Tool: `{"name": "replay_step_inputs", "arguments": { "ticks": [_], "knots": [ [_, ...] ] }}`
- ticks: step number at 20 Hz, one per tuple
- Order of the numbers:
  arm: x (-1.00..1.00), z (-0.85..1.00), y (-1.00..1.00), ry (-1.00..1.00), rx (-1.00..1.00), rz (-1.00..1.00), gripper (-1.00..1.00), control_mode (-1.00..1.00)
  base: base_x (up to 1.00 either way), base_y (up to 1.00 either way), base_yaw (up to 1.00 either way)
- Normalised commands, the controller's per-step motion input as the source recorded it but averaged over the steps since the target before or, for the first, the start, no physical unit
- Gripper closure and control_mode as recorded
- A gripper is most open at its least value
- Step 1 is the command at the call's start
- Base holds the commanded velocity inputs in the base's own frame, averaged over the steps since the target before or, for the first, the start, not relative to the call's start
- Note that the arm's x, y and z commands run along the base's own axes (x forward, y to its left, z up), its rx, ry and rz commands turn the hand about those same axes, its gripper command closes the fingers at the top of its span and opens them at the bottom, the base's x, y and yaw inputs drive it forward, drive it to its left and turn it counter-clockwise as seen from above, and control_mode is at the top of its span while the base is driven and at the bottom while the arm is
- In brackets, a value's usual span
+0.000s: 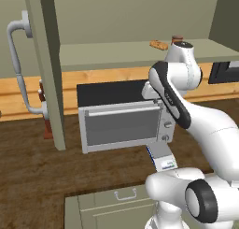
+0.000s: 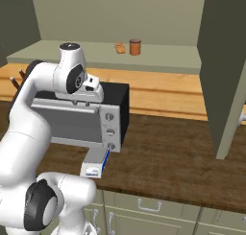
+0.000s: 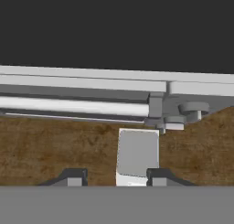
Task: Pick the jam and place it on the digital scale for weighing, and close the cabinet.
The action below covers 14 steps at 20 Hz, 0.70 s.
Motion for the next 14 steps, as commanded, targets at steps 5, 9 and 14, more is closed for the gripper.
{"name": "replay_step_inputs", "arguments": {
  "ticks": [5,9,14],
  "knots": [
    [-0.47,0.0,0.02,-0.05,0.0,0.0,-1.0,-1.0,0.0,0.0,0.0],
    [-0.67,0.0,0.04,-0.12,-0.05,0.0,-1.0,-1.0,0.0,0.0,0.0],
    [-0.42,0.32,-0.01,-0.34,-0.05,0.0,-1.0,-1.0,0.0,0.0,0.0]
  ]
}}
